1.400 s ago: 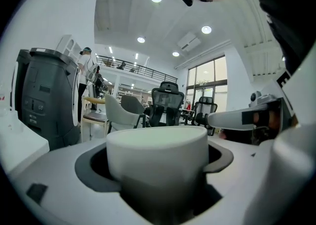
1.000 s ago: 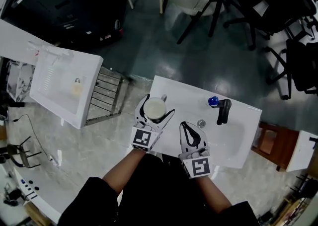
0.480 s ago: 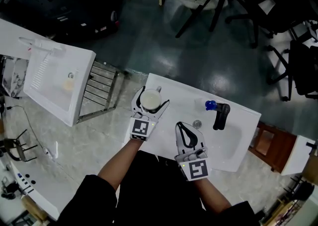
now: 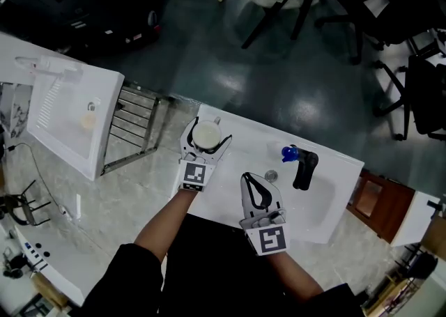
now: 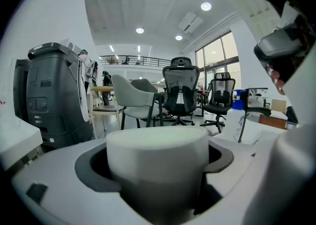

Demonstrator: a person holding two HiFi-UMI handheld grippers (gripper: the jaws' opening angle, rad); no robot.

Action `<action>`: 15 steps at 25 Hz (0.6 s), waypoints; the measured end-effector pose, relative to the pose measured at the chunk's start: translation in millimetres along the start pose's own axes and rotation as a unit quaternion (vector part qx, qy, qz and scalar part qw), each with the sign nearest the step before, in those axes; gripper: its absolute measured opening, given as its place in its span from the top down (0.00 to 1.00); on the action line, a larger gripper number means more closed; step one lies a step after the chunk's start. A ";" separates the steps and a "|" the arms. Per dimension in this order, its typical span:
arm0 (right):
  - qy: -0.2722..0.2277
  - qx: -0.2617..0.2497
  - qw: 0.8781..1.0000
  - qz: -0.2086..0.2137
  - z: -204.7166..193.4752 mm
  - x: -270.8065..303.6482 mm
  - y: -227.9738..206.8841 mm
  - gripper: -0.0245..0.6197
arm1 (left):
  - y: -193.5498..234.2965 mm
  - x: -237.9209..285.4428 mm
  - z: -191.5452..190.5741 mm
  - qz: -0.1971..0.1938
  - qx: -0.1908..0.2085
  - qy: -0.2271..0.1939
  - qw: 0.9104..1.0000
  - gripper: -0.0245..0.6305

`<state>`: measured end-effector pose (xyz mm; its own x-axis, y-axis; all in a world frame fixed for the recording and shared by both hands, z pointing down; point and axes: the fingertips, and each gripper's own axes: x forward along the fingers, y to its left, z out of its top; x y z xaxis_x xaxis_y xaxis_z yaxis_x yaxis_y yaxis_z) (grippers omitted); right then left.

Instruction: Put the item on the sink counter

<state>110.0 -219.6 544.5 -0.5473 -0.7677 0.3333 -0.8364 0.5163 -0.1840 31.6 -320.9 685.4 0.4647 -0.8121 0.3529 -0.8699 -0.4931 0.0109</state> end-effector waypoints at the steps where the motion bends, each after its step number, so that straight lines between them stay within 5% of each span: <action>1: -0.003 0.000 1.000 0.000 0.8 1.1 -2.3 0.91 | 1.6 3.9 -1.5 0.004 0.000 0.002 1.000 0.26; 15: 0.006 0.025 1.000 0.003 -14.6 3.2 -9.6 0.91 | -0.3 24.1 -7.1 -0.018 -0.004 -0.023 1.000 0.26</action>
<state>116.7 -221.4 560.8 -0.5519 -0.7598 0.3435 -0.8339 0.5013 -0.2310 41.9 -338.1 700.5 0.5023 -0.8074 0.3095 -0.8539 -0.5195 0.0306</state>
